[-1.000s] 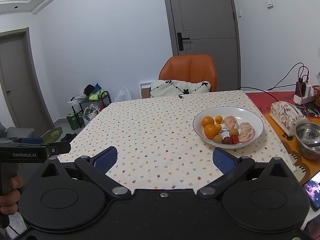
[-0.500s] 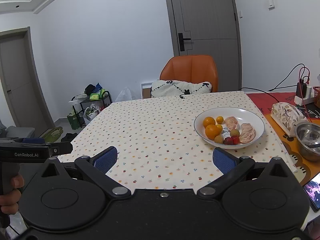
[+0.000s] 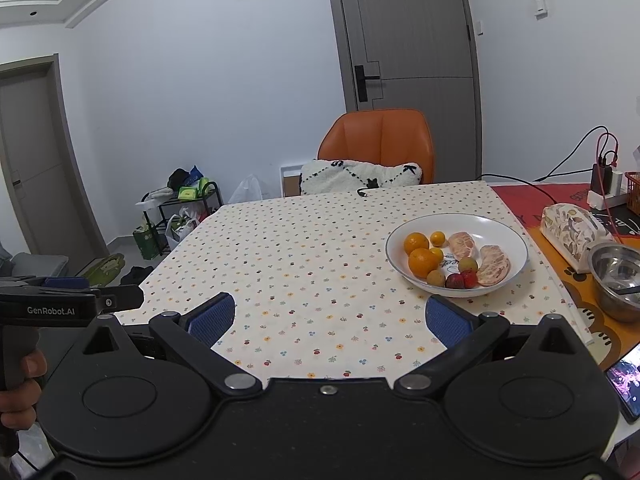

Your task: Organize fruits

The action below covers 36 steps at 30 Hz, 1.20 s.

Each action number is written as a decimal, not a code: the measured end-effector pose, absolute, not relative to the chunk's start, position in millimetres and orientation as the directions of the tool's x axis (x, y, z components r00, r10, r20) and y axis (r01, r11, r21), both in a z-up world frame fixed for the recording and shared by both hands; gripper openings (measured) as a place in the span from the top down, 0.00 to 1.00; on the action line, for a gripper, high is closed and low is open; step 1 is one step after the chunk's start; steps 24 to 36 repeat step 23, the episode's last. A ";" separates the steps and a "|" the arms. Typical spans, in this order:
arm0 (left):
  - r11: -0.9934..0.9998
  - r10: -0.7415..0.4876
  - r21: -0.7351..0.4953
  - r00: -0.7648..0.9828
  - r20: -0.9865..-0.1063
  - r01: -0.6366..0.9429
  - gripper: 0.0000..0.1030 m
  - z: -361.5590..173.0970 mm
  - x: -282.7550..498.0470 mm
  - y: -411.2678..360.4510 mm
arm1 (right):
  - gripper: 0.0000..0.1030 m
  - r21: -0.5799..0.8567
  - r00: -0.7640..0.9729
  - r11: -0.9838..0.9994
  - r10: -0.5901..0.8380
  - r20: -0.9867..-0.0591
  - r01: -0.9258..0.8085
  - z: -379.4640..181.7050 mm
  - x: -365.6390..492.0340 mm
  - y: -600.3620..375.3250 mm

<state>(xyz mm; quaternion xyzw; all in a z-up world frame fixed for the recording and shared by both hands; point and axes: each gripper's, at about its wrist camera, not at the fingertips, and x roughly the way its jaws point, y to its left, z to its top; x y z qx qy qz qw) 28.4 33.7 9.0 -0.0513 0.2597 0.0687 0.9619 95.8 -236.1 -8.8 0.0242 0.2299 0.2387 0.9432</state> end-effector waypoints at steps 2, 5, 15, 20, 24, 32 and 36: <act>0.985 0.106 -0.063 0.856 -0.506 -0.160 0.00 9.1 28.5 33.5 | 0.00 0.155 0.781 0.885 0.460 -0.423 -0.438 -8.8 95.7 -236.2; 0.986 0.105 -0.061 0.857 -0.504 -0.157 0.00 8.9 28.1 33.2 | 0.00 0.156 0.780 0.885 0.461 -0.423 -0.438 -8.6 95.7 -236.2; 0.988 0.094 -0.060 0.855 -0.509 -0.144 0.00 6.9 30.4 29.7 | 0.00 0.157 0.778 0.885 0.462 -0.427 -0.439 -10.6 96.2 -234.7; 0.988 0.076 -0.078 0.853 -0.517 -0.135 0.00 5.6 29.3 31.0 | 0.00 0.174 0.770 0.881 0.471 -0.432 -0.441 -10.9 97.7 -235.3; 0.988 0.075 -0.077 0.854 -0.516 -0.134 0.00 6.3 29.3 30.9 | 0.00 0.168 0.775 0.882 0.467 -0.426 -0.439 -11.3 96.9 -234.6; 0.988 0.075 -0.077 0.854 -0.516 -0.134 0.00 6.3 29.3 30.9 | 0.00 0.168 0.775 0.882 0.467 -0.426 -0.439 -11.3 96.9 -234.6; 0.988 0.075 -0.077 0.854 -0.516 -0.134 0.00 6.3 29.3 30.9 | 0.00 0.168 0.775 0.882 0.467 -0.426 -0.439 -11.3 96.9 -234.6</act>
